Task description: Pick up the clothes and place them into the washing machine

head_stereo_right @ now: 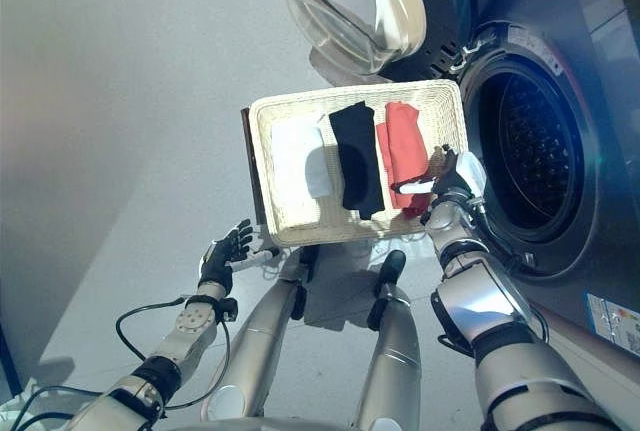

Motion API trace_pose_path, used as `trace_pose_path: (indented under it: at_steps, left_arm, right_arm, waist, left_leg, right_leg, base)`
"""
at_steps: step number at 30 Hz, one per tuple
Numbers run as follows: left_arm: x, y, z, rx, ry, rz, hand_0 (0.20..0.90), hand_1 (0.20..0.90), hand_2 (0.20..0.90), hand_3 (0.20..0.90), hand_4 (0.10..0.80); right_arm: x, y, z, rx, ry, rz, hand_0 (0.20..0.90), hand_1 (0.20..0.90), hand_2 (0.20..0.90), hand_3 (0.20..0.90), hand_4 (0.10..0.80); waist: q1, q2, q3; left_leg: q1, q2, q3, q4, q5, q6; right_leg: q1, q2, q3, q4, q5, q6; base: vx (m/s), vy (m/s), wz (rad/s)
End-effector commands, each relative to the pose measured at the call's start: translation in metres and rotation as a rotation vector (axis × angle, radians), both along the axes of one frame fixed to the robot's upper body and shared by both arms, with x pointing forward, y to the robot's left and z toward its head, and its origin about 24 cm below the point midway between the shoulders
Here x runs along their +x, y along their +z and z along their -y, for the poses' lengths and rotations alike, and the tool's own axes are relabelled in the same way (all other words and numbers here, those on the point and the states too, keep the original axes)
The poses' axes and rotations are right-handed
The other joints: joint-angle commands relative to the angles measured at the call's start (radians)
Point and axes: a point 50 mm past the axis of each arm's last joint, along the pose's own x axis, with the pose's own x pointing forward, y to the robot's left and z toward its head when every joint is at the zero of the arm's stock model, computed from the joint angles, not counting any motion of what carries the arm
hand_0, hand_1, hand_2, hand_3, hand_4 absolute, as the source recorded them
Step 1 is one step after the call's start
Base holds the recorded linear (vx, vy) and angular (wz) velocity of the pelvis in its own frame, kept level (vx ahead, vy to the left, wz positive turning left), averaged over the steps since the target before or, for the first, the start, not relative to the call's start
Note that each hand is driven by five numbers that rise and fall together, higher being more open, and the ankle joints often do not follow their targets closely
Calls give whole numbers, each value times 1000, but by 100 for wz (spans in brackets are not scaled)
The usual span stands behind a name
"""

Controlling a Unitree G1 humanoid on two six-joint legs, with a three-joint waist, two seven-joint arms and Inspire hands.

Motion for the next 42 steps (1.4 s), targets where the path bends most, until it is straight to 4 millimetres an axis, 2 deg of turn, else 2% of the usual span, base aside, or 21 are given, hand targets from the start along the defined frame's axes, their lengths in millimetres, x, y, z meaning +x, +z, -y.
trace_pose_path:
  at_steps: [1, 8, 18, 19, 20, 21, 22, 24, 26, 27, 35, 40, 42]
  left_arm:
    - [1, 16, 0, -24, 8, 129, 900, 900, 900, 900, 800]
    - [3, 20, 4, -44, 3, 150, 900, 900, 900, 900, 800]
    - [7, 26, 13, -51, -12, 177, 900, 900, 900, 900, 800]
    - [8, 27, 14, -59, -11, 179, 900, 900, 900, 900, 800]
    - [7, 26, 15, -62, -10, 174, 900, 900, 900, 900, 800]
    - [6, 25, 16, -64, -11, 169, 900, 900, 900, 900, 800]
    - [6, 24, 17, -62, -11, 164, 900, 900, 900, 900, 800]
    - [4, 20, 18, -55, -14, 146, 900, 900, 900, 900, 800]
    - [3, 16, 20, -50, -10, 130, 900, 900, 900, 900, 800]
    - [3, 16, 21, -53, -11, 127, 900, 900, 900, 900, 800]
    - [3, 9, 19, -21, 14, 96, 900, 900, 900, 900, 800]
    - [-4, -3, 13, -1, 31, 34, 900, 900, 900, 900, 800]
    - [-6, -7, 8, 11, 48, 6, 900, 900, 900, 900, 800]
  right_arm:
    - [11, 61, 29, -138, -62, 177, 900, 900, 900, 900, 800]
    - [10, 80, 43, -162, -106, 220, 900, 900, 900, 900, 800]
    - [7, 101, 58, -216, -174, 251, 900, 900, 900, 900, 800]
    - [7, 102, 58, -225, -173, 250, 812, 812, 812, 812, 737]
    - [8, 101, 57, -237, -171, 241, 755, 755, 755, 755, 696]
    - [8, 100, 56, -245, -164, 234, 584, 584, 584, 584, 575]
    - [9, 98, 54, -257, -157, 224, 507, 507, 507, 507, 520]
    - [9, 92, 51, -280, -145, 201, 417, 417, 417, 417, 455]
    - [9, 89, 47, -306, -137, 185, 233, 233, 233, 233, 324]
    - [10, 86, 45, -318, -133, 176, 200, 200, 200, 200, 300]
    - [12, 69, 30, -350, -82, 133, 200, 200, 200, 200, 300]
    - [11, 60, 26, -311, -67, 123, 200, 200, 200, 200, 300]
    - [11, 62, 28, -230, -80, 155, 200, 200, 200, 200, 300]
  waist:
    - [8, 63, -16]
    - [27, 83, 6]
    - [45, 135, 16]
    - [47, 141, 15]
    - [49, 146, 16]
    - [49, 149, 18]
    - [48, 151, 19]
    - [45, 156, 21]
    - [43, 159, 21]
    - [42, 160, 23]
    - [25, 157, 28]
    - [11, 145, 24]
    - [4, 138, 21]
  left_leg:
    - [-43, -36, -34, 94, -124, -74]
    - [-92, -45, -35, 73, -105, -75]
    - [-211, -63, -38, 139, -113, -72]
    - [-225, -65, -38, 153, -117, -70]
    - [-237, -68, -39, 170, -121, -68]
    - [-247, -69, -36, 182, -124, -67]
    - [-256, -72, -33, 193, -127, -65]
    - [-264, -75, -34, 199, -130, -63]
    - [-270, -75, -34, 200, -129, -63]
    - [-272, -75, -33, 198, -127, -63]
    - [-245, -71, -33, 149, -102, -68]
    - [-195, -59, -25, 95, -84, -70]
    - [-168, -53, -22, 74, -77, -73]
  right_leg:
    - [104, 22, 5, -27, -98, -4]
    - [65, 10, -1, -42, -84, 1]
    - [-76, -17, 15, 77, -111, -4]
    - [-90, -20, 19, 93, -116, -4]
    - [-106, -23, 24, 113, -121, -6]
    - [-115, -27, 26, 125, -125, -7]
    - [-123, -29, 29, 136, -129, -8]
    - [-134, -33, 33, 147, -131, -9]
    - [-143, -36, 37, 151, -132, -12]
    - [-144, -35, 38, 150, -132, -14]
    - [-129, -22, 37, 117, -115, -15]
    - [-92, -10, 41, 62, -90, -10]
    - [-70, -2, 41, 39, -80, -10]
  base:
    - [22, 28, 8]
    - [14, 20, 6]
    - [5, 41, 10]
    - [0, 52, 10]
    - [3, 50, 16]
    - [7, 34, 13]
    - [12, 28, 10]
    - [16, 22, 4]
    - [10, 10, 2]
    - [0, 0, 0]
    - [0, 0, 0]
    - [15, 0, -6]
    - [-2, -13, -15]
